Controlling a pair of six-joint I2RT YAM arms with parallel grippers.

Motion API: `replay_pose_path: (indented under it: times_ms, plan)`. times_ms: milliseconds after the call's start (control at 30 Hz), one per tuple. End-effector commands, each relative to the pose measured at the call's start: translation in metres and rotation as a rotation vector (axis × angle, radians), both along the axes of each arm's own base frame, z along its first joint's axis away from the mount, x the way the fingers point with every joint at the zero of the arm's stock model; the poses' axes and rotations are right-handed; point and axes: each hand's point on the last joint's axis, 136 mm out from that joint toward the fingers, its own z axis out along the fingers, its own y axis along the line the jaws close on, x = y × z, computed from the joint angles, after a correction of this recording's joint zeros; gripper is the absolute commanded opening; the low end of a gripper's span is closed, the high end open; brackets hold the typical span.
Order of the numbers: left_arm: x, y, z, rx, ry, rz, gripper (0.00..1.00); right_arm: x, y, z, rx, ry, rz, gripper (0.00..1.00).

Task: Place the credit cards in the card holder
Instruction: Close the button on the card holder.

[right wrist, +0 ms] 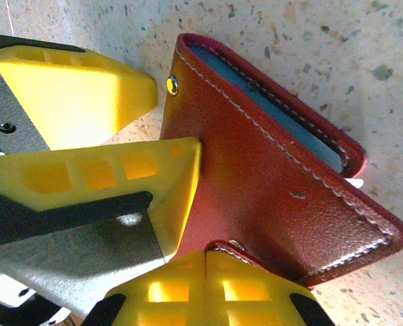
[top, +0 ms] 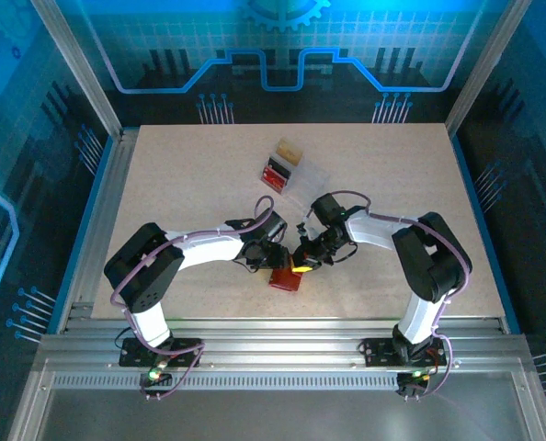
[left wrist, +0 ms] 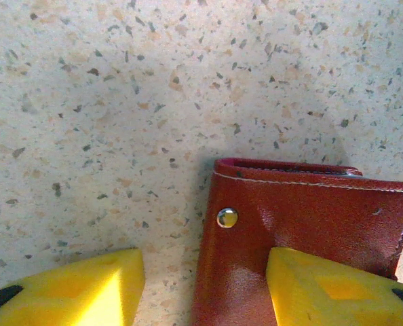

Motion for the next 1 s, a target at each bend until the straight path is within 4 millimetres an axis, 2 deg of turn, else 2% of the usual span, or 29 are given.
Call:
replay_pose_path:
  times_ms: [0,333,967]
  plan:
    - [-0.032,-0.028,-0.039,-0.062,0.111,-0.086,0.53,-0.003,0.014,0.003,0.059,0.011,0.026,0.00]
    - [-0.032,-0.028,-0.039,-0.063,0.111,-0.085,0.53,-0.007,0.006,-0.005,0.016,0.014,0.025,0.00]
    - [-0.031,-0.029,-0.038,-0.061,0.111,-0.086,0.53,-0.023,-0.007,-0.036,-0.071,0.036,0.031,0.00]
